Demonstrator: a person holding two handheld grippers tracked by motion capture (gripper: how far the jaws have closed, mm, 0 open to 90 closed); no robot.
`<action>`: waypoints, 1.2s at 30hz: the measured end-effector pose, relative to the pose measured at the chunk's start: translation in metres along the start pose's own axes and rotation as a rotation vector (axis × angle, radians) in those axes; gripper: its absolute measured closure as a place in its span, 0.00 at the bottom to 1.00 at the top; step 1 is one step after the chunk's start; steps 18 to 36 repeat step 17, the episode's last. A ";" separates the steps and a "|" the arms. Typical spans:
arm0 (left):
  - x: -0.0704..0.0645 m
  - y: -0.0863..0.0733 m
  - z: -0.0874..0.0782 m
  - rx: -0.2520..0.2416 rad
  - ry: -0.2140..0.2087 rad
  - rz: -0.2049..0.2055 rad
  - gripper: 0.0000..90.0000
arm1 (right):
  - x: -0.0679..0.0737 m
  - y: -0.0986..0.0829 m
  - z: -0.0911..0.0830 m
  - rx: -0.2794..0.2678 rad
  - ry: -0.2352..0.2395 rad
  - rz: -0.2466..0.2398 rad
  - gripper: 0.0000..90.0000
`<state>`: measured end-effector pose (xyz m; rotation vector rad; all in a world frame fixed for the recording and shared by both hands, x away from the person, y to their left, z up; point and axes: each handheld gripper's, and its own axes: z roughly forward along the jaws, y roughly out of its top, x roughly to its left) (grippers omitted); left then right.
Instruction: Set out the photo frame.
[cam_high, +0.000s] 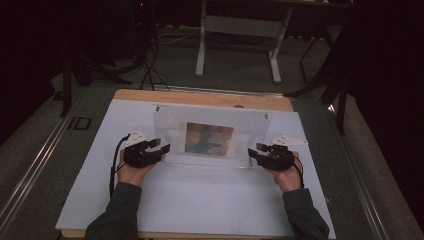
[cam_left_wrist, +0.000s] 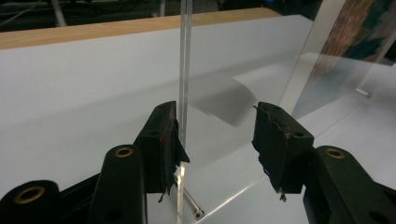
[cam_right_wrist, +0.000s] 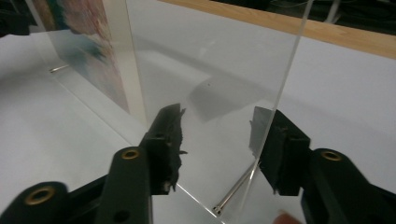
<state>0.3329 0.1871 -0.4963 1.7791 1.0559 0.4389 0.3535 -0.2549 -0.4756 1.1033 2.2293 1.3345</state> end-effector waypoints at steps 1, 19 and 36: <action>0.000 0.000 -0.001 -0.002 -0.006 0.002 0.54 | -0.001 0.000 -0.001 -0.001 -0.001 -0.004 0.53; 0.018 -0.007 -0.045 0.037 0.066 -0.009 0.51 | -0.036 -0.005 -0.039 -0.007 -0.019 0.013 0.47; 0.018 -0.007 -0.045 0.037 0.066 -0.009 0.51 | -0.036 -0.005 -0.039 -0.007 -0.019 0.013 0.47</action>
